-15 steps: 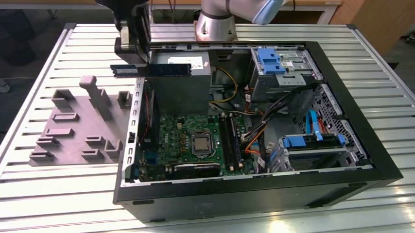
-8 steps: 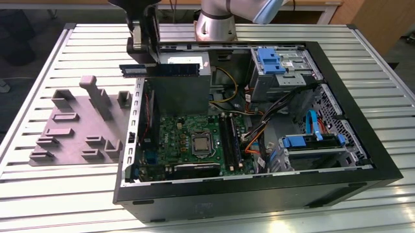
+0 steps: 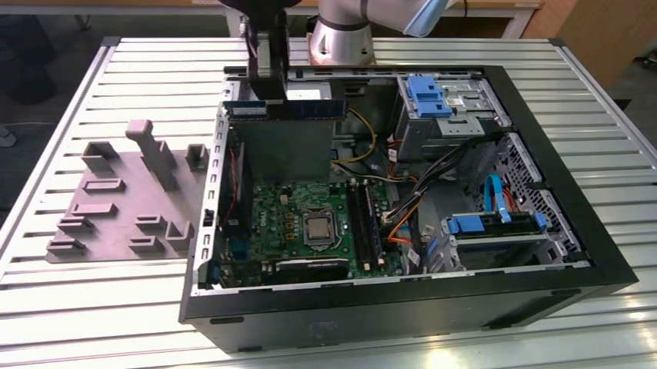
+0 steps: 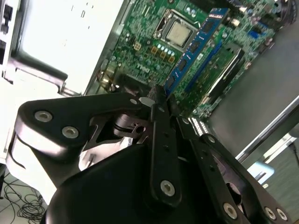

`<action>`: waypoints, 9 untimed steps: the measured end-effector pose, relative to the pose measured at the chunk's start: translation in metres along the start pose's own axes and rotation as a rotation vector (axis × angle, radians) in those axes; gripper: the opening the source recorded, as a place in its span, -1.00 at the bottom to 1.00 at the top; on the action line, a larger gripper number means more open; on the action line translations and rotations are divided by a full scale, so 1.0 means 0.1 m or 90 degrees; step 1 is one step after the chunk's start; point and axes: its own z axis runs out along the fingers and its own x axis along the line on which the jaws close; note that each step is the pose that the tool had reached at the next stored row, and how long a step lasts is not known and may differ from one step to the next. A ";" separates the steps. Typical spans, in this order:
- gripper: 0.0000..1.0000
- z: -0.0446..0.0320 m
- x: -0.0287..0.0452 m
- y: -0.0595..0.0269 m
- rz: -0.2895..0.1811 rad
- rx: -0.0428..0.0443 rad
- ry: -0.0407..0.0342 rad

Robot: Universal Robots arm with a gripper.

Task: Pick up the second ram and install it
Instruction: 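Pick up the second ram and move it above second insertion slot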

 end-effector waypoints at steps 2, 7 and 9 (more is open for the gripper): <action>-0.73 0.001 -0.002 -0.051 0.000 0.0000 0.0000; -0.73 0.005 -0.006 -0.196 0.000 0.0000 0.0000; -0.73 0.006 -0.008 -0.258 0.000 -0.0001 0.0001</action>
